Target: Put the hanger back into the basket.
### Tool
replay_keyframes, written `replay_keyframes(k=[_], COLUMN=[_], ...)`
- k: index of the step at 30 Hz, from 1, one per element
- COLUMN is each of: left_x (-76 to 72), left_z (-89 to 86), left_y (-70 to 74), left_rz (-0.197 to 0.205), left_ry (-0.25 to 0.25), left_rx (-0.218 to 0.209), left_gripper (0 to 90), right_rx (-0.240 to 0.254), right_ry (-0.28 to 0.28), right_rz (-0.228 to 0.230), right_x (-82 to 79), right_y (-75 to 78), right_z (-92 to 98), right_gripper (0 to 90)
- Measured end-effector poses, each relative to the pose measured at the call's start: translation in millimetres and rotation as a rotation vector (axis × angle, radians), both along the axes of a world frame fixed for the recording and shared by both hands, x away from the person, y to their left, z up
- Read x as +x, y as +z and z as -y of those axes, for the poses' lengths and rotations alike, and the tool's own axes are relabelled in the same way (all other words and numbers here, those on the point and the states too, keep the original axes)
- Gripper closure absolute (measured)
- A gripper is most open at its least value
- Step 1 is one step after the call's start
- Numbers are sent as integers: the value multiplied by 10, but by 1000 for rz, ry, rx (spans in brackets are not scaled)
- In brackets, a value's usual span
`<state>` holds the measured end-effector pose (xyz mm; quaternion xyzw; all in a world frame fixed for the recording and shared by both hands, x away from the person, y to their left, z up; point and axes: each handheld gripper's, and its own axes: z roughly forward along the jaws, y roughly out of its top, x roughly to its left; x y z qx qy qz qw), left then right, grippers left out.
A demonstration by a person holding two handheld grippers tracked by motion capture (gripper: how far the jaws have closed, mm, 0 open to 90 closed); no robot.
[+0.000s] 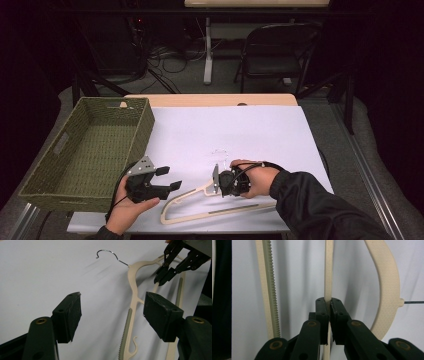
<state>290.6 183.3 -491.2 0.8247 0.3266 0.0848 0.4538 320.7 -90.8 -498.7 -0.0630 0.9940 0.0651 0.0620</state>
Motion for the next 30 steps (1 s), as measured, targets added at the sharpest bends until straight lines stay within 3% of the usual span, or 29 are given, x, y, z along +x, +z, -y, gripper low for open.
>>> replay_keyframes(k=[9, 13, 16, 18, 25, 30], left_x=[145, 202, 226, 250, 289, 308], left_z=[195, 340, 380, 429, 548, 611], left_y=[-132, -180, -205, -242, -327, -360], left_rz=[-41, -84, -100, -131, -204, -231], left_ry=[-64, -122, -133, -150, -210, -227], left_rx=[8, 10, 9, -4, 9, 8], left_gripper=[349, 361, 361, 372, 408, 419], right_rx=[-1, 5, 3, 4, 2, 5], right_ry=[1, 2, -1, 8, 19, 18], right_rz=[16, 22, 27, 32, 39, 42], right_x=[-6, -3, -11, -12, -17, -17], right_y=[21, 29, 35, 45, 50, 49], right_z=[3, 0, -3, -10, -20, -24], right_gripper=[857, 856, 856, 857, 856, 856])
